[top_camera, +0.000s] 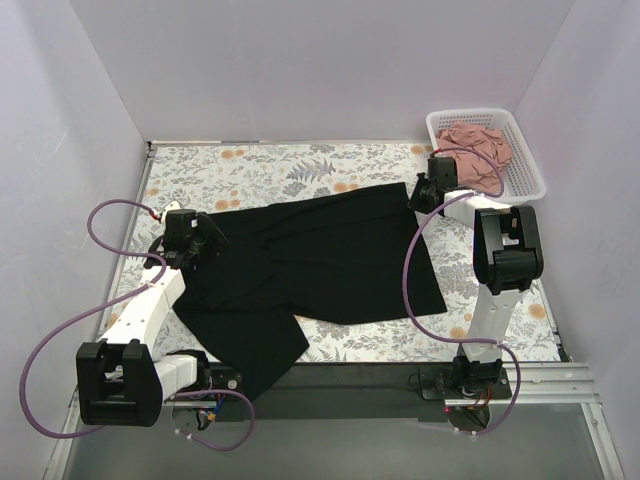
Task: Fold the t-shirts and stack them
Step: Fold the tshirt
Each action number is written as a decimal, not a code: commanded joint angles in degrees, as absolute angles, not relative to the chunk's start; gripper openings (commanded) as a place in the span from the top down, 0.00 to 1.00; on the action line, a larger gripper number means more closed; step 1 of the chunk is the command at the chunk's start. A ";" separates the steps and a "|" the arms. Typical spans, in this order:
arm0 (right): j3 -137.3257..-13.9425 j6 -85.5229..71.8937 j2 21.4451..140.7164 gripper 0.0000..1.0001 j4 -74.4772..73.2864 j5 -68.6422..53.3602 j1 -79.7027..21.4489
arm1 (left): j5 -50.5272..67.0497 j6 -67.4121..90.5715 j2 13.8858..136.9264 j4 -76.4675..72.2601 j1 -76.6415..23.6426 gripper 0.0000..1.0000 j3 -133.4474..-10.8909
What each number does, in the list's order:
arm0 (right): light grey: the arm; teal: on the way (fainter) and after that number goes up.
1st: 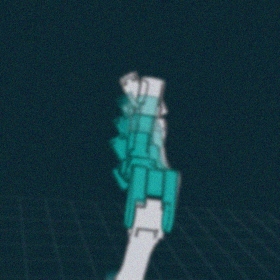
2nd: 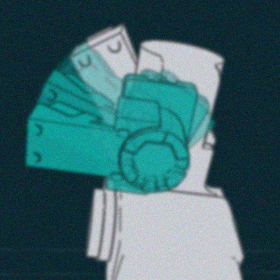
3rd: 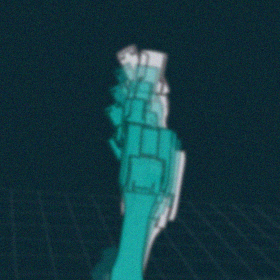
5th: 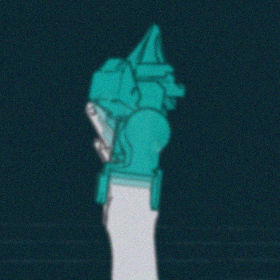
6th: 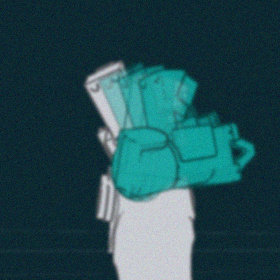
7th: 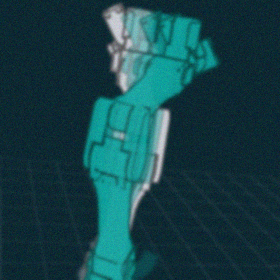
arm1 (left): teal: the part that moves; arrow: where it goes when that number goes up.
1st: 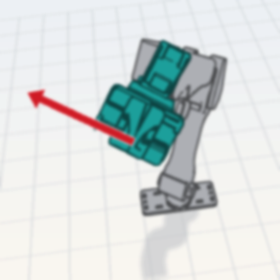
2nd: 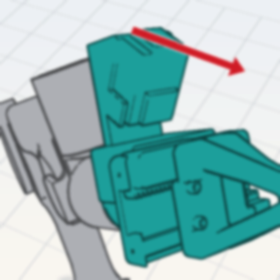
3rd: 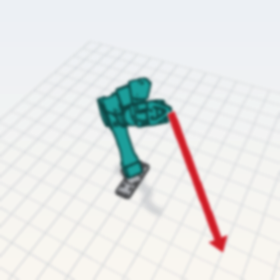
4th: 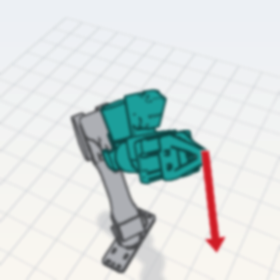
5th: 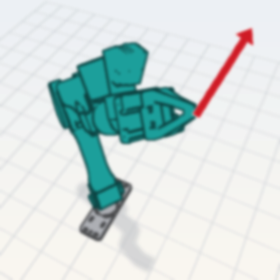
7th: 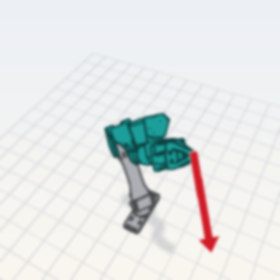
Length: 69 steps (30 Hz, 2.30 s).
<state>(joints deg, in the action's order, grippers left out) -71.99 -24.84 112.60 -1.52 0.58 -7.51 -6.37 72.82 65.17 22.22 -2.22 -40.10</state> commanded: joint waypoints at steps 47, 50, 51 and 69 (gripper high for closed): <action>-83.76 -15.21 113.38 0.90 -18.46 3.25 -5.27 | -6.33 71.37 68.38 23.38 -2.46 0.29 -40.87; -82.88 -14.85 114.25 0.90 -18.37 4.22 -5.27 | -6.07 71.28 68.64 23.38 -2.46 0.29 -40.87; -83.05 -14.24 114.52 0.90 -18.46 4.04 -5.27 | -5.98 71.28 68.73 23.38 -2.46 0.29 -40.78; -81.46 23.20 111.44 0.64 -8.26 -3.85 -32.07 | -3.51 70.49 71.10 23.29 -2.90 0.29 -41.31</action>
